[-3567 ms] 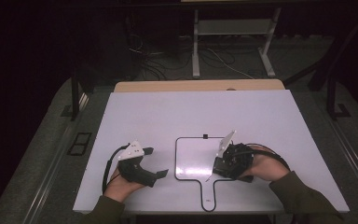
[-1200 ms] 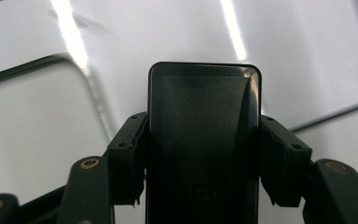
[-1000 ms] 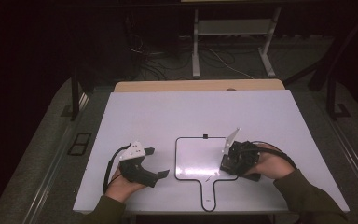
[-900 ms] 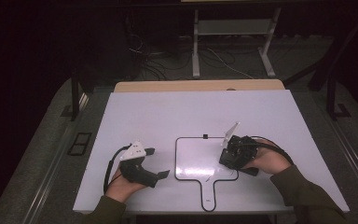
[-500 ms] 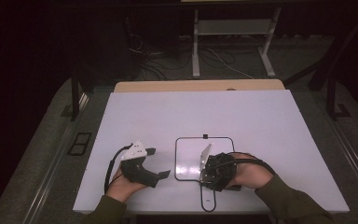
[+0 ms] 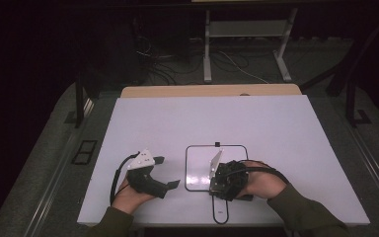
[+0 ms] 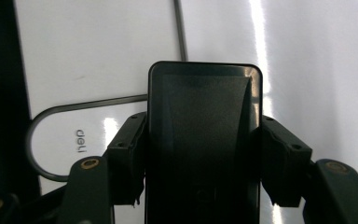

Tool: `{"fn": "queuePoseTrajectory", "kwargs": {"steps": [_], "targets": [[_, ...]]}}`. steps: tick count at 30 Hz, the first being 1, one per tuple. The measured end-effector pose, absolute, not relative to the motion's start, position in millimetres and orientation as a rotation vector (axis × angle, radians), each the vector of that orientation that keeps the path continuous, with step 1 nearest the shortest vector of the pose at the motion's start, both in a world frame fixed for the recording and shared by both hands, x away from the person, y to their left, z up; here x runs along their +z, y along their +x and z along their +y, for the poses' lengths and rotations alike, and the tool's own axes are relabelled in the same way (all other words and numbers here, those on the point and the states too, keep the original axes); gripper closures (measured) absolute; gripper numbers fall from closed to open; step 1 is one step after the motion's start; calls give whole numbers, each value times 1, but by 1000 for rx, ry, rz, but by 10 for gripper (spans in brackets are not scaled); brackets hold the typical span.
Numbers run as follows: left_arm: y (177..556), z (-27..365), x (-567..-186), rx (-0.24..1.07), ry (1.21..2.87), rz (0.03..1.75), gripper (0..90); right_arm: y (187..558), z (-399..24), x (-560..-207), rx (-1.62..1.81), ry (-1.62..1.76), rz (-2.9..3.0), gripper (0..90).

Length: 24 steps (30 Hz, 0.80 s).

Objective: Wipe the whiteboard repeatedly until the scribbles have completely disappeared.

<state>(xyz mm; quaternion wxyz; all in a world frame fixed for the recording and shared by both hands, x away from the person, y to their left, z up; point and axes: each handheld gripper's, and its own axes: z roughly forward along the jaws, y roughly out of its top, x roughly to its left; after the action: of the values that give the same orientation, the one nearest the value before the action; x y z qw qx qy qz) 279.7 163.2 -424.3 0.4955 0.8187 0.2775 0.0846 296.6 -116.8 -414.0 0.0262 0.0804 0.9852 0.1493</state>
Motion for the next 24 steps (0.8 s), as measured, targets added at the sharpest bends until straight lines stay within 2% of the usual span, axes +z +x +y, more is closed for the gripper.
{"fn": "queuePoseTrajectory", "kwargs": {"steps": [5, 12, 19, 24], "targets": [[279, 163, -424, 204, 1982, 672, 0, 319, -129, -415, 440, 377, 2969, 390], [280, 163, -424, 205, 1989, 664, 0, 289, -113, -415, 475, 204, 3066, 390], [280, 163, -425, 202, 1983, 671, 0, 320, -125, -417, 467, 368, 2980, 390], [281, 162, -425, 199, 1982, 674, 0, 292, -110, -417, 506, 188, 3071, 390]]}}
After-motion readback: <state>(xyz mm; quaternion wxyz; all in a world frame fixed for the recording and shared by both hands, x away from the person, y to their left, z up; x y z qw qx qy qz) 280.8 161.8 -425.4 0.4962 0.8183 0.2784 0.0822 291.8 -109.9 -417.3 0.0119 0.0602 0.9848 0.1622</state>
